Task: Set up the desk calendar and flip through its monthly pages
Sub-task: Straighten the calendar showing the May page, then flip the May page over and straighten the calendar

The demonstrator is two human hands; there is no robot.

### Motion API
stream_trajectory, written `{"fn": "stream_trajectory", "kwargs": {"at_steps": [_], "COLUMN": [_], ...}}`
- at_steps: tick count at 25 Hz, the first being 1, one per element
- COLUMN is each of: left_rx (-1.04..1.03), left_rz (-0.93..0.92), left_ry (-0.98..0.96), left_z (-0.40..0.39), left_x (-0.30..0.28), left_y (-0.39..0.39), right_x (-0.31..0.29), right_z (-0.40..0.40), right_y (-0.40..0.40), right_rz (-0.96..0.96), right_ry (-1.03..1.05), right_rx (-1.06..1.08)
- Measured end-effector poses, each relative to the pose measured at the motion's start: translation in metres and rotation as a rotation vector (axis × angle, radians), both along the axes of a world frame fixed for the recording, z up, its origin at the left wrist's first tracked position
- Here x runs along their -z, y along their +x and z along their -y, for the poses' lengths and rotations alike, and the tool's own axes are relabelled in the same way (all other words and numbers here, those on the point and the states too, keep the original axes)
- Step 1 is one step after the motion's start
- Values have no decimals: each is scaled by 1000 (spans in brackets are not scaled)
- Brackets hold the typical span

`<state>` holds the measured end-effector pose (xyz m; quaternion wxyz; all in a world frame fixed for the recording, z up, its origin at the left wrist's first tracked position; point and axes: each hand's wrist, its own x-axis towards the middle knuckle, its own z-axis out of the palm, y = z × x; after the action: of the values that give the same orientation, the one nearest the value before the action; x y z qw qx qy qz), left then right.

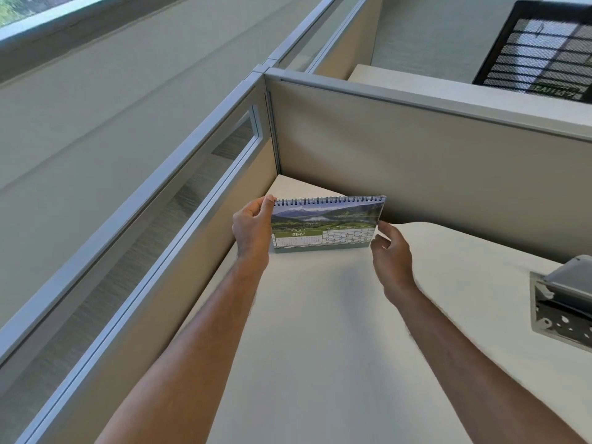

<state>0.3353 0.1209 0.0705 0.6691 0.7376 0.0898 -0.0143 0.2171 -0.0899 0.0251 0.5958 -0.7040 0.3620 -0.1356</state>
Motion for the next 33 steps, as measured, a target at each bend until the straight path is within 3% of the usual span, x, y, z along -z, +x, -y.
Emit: {"fn": "stream_trajectory", "kwargs": {"at_steps": [13, 21, 33], "left_rx": [-17, 2, 103], "left_rz": [-19, -71, -225], "left_ry": [-43, -51, -215], "left_z": [0, -1, -12], "left_x": [-1, -4, -16], "left_y": [0, -1, -4], "right_x": [-4, -23, -92], "right_z": [4, 3, 19], "right_y": [-8, -23, -9], "right_rz": [-40, -34, 335], "right_ry": [-135, -184, 374], "right_rx": [60, -36, -19]}}
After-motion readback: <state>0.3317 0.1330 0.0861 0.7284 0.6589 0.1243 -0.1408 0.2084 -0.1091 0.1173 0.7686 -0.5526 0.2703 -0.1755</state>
